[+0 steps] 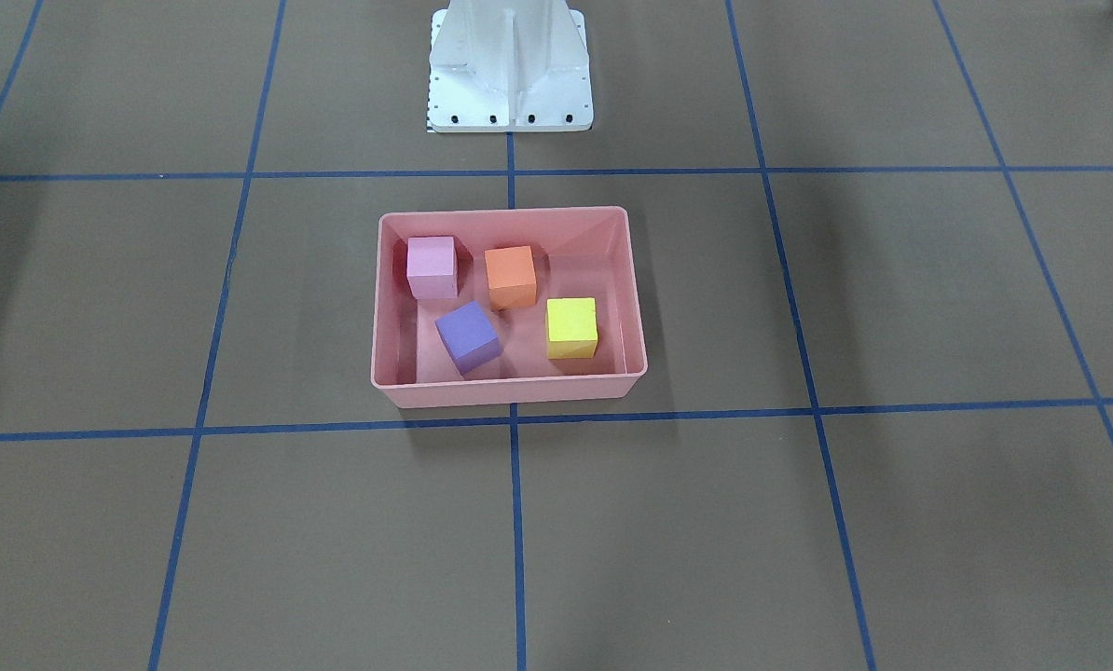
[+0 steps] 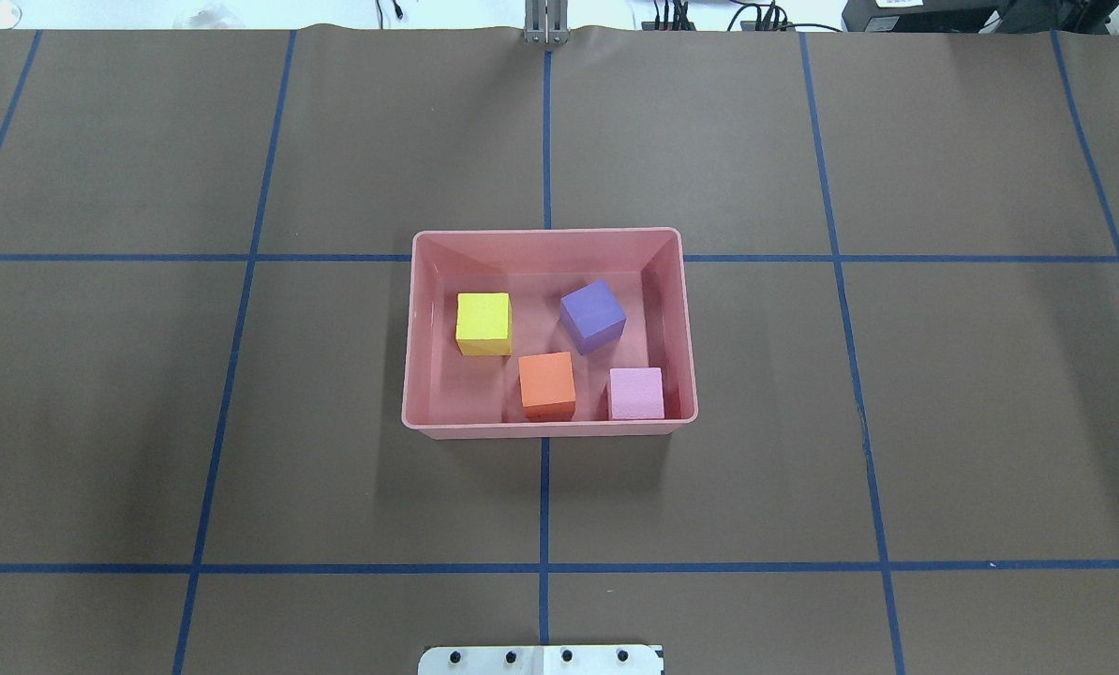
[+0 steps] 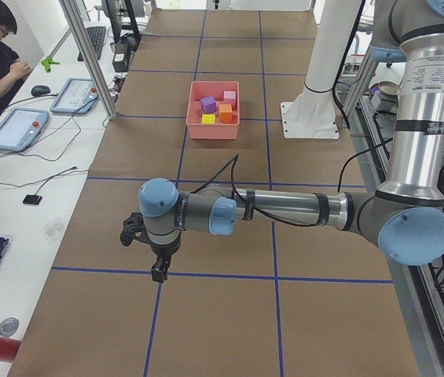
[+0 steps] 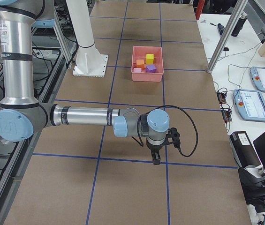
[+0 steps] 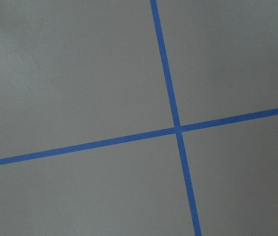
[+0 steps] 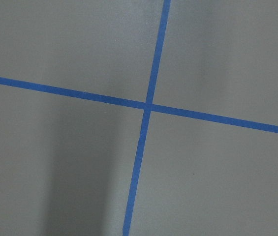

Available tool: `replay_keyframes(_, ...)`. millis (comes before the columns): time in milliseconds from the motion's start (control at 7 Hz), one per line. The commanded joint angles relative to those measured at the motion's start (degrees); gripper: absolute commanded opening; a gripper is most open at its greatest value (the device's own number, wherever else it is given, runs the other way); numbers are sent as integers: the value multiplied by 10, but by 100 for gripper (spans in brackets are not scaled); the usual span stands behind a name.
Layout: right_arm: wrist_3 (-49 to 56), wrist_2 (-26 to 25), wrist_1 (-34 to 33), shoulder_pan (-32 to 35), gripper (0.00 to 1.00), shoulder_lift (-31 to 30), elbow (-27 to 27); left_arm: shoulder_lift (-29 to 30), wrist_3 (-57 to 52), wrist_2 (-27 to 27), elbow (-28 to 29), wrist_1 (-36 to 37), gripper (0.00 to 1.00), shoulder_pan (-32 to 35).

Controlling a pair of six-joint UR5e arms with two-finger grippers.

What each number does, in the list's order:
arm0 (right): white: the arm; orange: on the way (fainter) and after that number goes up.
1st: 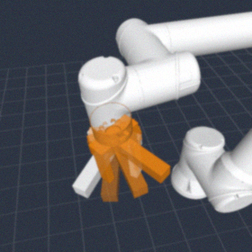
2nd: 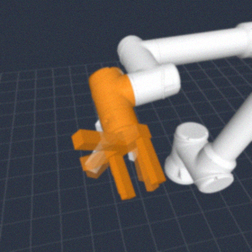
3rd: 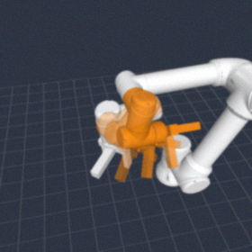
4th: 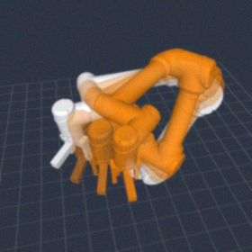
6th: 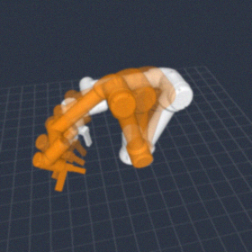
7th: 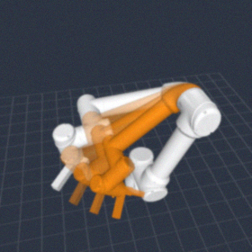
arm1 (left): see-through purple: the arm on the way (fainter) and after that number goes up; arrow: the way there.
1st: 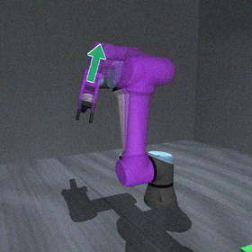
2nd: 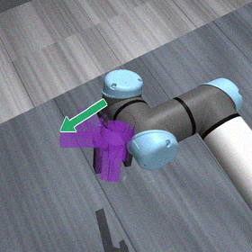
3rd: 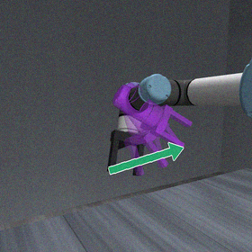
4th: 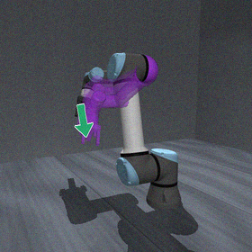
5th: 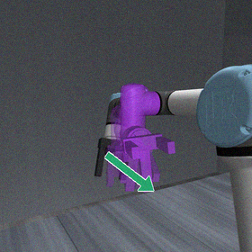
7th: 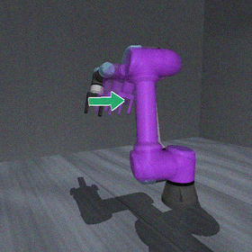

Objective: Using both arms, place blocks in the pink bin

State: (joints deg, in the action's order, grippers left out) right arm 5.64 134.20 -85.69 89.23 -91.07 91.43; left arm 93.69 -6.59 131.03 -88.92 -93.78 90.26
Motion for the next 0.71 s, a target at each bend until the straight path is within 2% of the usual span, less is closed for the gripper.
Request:
replay_keyframes(0, 0, 1, 0, 1, 100, -1, -1, 0, 0, 0, 0, 0, 100, 0)
replay_keyframes(571, 0, 2, 0, 1, 100, -1, -5, 1, 0, 2, 2, 1, 100, -1)
